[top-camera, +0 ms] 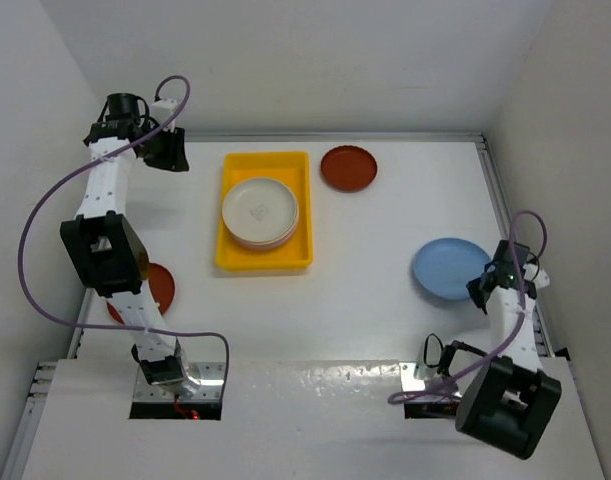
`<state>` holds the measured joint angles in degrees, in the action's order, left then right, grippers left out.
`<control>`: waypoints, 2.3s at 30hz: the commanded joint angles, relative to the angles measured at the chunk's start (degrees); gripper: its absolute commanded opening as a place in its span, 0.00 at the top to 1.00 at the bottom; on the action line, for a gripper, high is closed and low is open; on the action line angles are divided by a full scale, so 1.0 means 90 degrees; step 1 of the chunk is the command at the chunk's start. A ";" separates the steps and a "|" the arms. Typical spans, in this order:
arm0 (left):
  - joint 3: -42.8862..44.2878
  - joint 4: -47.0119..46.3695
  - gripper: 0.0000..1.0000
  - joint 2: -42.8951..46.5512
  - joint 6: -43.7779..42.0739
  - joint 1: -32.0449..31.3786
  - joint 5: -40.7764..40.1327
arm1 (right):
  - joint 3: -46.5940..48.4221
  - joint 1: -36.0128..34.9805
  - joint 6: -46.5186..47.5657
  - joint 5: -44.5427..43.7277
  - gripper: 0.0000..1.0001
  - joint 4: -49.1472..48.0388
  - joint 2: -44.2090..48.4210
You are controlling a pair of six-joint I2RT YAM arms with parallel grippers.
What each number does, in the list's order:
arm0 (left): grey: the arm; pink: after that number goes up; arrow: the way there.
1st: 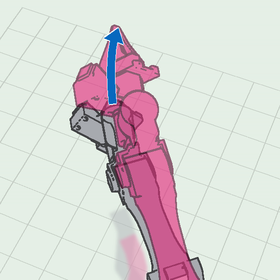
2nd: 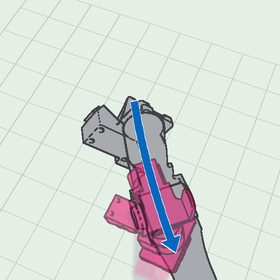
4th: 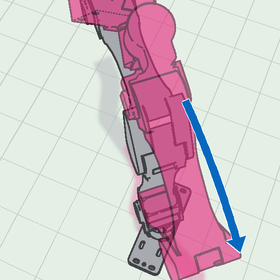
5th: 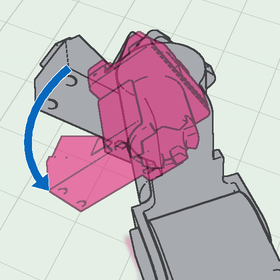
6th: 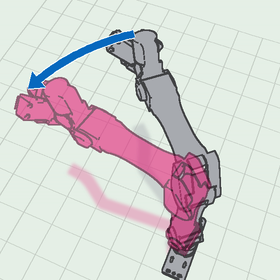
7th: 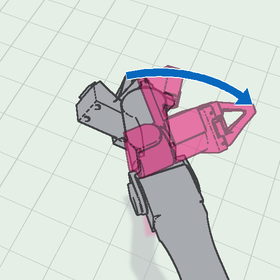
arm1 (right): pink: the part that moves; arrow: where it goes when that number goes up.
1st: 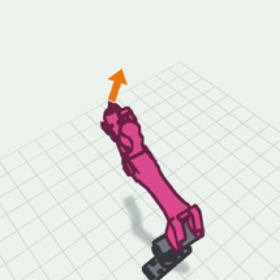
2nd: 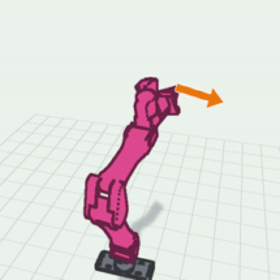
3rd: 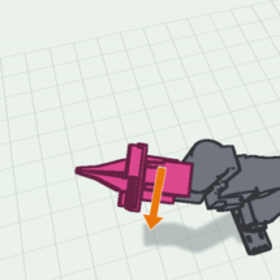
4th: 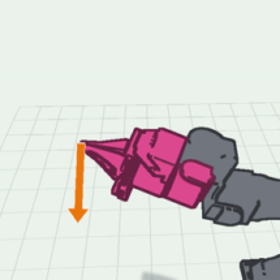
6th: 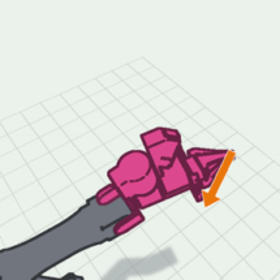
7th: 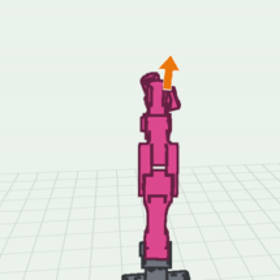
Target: Place the plates into the plastic bin on the countertop
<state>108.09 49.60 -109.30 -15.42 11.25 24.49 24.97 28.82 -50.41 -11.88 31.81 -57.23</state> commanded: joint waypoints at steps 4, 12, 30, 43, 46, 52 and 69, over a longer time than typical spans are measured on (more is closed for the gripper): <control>-0.0067 -0.0228 0.52 0.0250 0.0151 0.0147 -0.0026 | 0.1490 -0.1819 -0.0570 -0.0465 1.00 -0.0263 0.0666; 0.0060 -0.0228 0.52 0.0122 0.0502 0.0488 0.0042 | 0.3966 -0.4801 0.0307 -0.0556 1.00 -0.1405 -0.1650; -0.0848 -0.0228 0.52 0.0728 0.0297 0.1406 -0.0241 | 1.0517 -0.6962 0.1861 0.1340 1.00 0.0362 -0.7820; -0.0907 -0.0228 0.52 0.0611 0.0297 0.1465 0.0062 | 1.0233 -0.7060 0.2017 0.0959 1.00 0.0147 -0.8357; -0.0965 -0.0228 0.52 0.0611 0.0297 0.1465 0.0062 | 1.0165 -0.7060 0.2095 0.0774 0.81 0.0118 -0.8319; -0.1083 -0.0228 0.52 0.0669 0.0161 0.1592 -0.0006 | 0.9940 -0.7196 0.2534 0.0324 0.50 0.0010 -0.8046; -0.3951 -0.0325 0.28 0.0737 -0.1567 0.3271 -0.2428 | 0.9169 -0.7216 0.3033 0.0333 0.26 -0.0244 -0.6640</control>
<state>76.20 49.87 -103.81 -26.94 38.11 6.63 108.42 -36.42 -25.21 -9.82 32.62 -121.93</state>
